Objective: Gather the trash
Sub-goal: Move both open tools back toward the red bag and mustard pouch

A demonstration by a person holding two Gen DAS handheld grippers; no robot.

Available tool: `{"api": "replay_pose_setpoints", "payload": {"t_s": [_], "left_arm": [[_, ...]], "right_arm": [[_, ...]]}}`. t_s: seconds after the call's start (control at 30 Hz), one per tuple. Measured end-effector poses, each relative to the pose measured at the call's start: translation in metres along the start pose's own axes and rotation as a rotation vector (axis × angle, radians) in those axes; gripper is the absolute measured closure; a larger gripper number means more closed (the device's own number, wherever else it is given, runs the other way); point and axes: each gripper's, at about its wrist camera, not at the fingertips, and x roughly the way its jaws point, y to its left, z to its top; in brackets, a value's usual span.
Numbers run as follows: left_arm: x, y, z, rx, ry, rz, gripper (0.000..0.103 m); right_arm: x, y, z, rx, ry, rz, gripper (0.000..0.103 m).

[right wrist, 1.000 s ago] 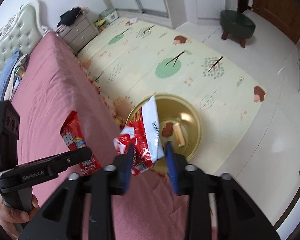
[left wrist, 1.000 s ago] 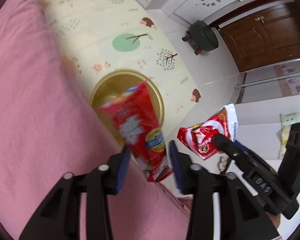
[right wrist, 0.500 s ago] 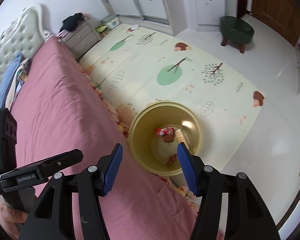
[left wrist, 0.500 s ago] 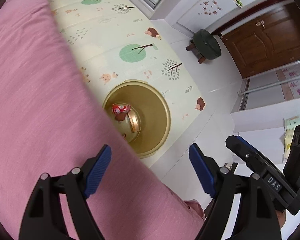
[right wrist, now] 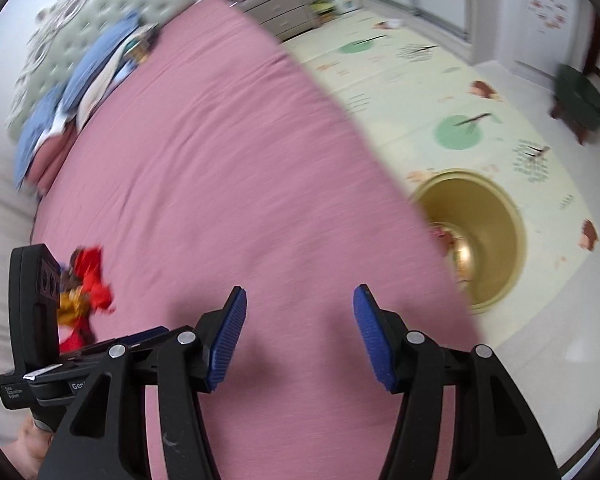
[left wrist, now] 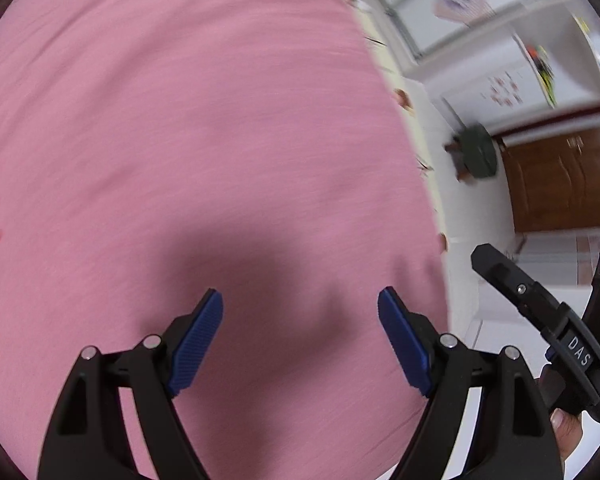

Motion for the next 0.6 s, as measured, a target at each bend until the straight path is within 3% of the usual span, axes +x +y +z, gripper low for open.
{"api": "replay_pose_setpoints", "payload": {"t_s": [0.4, 0.6], "left_arm": [[-0.085, 0.167, -0.067, -0.306, -0.156, 0.016, 0.024], [-0.118, 0.238, -0.098, -0.501, -0.243, 0.007, 0.024]], "right_arm": [[0.049, 0.165, -0.041, -0.263, 0.115, 0.103, 0.048], [0.069, 0.225, -0.064, -0.343, 0.165, 0.136, 0.048]]}}
